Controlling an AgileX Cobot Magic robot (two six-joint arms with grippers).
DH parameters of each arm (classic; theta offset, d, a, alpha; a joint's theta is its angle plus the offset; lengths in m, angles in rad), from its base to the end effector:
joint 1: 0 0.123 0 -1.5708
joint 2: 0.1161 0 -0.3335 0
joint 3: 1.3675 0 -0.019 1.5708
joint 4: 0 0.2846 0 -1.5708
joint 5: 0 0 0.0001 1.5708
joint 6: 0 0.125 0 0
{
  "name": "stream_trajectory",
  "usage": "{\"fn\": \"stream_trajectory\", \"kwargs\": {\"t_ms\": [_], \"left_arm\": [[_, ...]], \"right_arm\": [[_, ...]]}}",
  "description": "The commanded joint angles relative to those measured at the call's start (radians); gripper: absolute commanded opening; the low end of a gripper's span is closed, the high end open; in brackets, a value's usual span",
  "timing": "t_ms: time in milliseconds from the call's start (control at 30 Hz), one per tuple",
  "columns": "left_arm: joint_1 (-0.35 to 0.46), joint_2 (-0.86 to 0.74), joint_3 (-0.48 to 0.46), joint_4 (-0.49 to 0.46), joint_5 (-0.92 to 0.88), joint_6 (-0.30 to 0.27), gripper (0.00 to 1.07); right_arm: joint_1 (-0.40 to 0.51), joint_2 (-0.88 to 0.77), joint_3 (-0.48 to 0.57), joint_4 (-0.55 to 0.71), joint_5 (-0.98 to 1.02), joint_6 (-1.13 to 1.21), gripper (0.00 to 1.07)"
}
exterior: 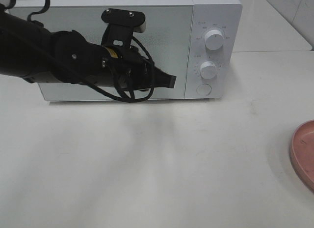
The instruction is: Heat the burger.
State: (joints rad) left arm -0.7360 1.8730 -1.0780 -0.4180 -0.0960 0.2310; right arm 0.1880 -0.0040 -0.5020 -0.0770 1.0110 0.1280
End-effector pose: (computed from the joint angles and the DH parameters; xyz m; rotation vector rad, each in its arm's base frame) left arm 0.3484 -0.3090 0.1845 0.5850 2.1527 -0.4715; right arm 0.0094 -0.0065 0.2846 -0.0581 1.9872 0.1132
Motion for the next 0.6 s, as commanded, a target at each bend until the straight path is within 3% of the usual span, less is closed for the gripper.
{"fn": "stream_trajectory", "kwargs": {"t_ms": [33, 67, 100, 267, 367, 433, 600], "left_arm": [[-0.002, -0.062, 0.012, -0.006, 0.181, -0.005, 0.92], [-0.002, -0.074, 0.012, -0.005, 0.225, -0.005, 1.03], [-0.002, -0.074, 0.012, -0.005, 0.225, -0.005, 1.03], [-0.002, -0.164, 0.012, 0.042, 0.564, -0.006, 0.99], [0.000, -0.176, 0.012, 0.049, 0.607, -0.006, 0.99], [0.000, -0.235, 0.012, 0.073, 0.777, -0.012, 0.98], [0.013, -0.291, 0.012, 0.085, 0.909, -0.042, 0.98]], "right_arm": [[-0.007, -0.030, 0.003, -0.001, -0.013, 0.003, 0.74], [-0.007, -0.030, 0.003, -0.001, -0.013, 0.003, 0.74], [-0.007, -0.030, 0.003, -0.001, -0.013, 0.003, 0.74], [-0.007, -0.030, 0.003, -0.001, -0.013, 0.003, 0.74], [-0.007, -0.030, 0.003, -0.001, -0.013, 0.003, 0.74], [-0.007, -0.030, 0.003, -0.001, -0.013, 0.003, 0.74], [-0.007, -0.030, 0.003, -0.001, -0.013, 0.003, 0.74]]}}
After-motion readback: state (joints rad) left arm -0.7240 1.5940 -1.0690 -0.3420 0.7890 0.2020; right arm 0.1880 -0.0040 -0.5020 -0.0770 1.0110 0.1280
